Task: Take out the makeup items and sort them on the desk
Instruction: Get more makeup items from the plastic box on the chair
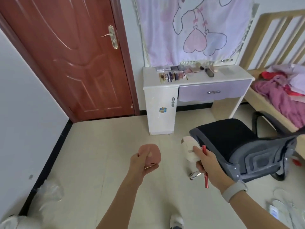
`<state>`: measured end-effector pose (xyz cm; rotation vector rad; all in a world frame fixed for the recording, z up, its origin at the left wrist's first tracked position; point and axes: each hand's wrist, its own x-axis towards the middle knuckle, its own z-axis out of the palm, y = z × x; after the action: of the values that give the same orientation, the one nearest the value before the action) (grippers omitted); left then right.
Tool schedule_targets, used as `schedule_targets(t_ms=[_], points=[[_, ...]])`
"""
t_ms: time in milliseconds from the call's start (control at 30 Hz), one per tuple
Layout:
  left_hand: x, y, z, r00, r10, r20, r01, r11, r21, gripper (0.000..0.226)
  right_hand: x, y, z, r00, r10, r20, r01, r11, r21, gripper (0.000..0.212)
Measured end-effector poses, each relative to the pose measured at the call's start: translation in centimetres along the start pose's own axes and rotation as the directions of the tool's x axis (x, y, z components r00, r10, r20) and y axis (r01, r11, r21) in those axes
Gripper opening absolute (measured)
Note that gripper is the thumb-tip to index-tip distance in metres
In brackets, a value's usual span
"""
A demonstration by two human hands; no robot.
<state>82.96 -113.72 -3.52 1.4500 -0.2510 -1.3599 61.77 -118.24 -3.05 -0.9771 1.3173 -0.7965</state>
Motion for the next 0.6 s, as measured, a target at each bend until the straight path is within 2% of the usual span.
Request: schedule_targets(t_ms=[67,167,300,600], points=[[4.0,2.7,3.0,1.0,-0.011,0.002,0.011,1.0,-0.02,0.024,5.0,-2.5,-0.2,1.0,0.01,-0.005,-0.01,1.0,-0.012,0.026],[9.3,6.5,6.5,1.0,-0.021,0.01,0.021,0.999,-0.036,0.03,11.9,-5.7,0.0,0.999,0.051,-0.006,-0.051,0.999,-0.015,0.037],[16.7,10.6,9.4,0.999,-0.031,-0.019,0.031,0.999,-0.019,0.026,20.2,-8.9,0.8,0.997,0.081,0.006,-0.081,0.997,0.003,0.024],[37.7,19.2,16.1,0.996,-0.089,-0.015,0.09,0.992,0.084,0.02,41.5,-15.1,3.1,0.988,0.129,-0.082,-0.129,0.992,-0.001,0.021]])
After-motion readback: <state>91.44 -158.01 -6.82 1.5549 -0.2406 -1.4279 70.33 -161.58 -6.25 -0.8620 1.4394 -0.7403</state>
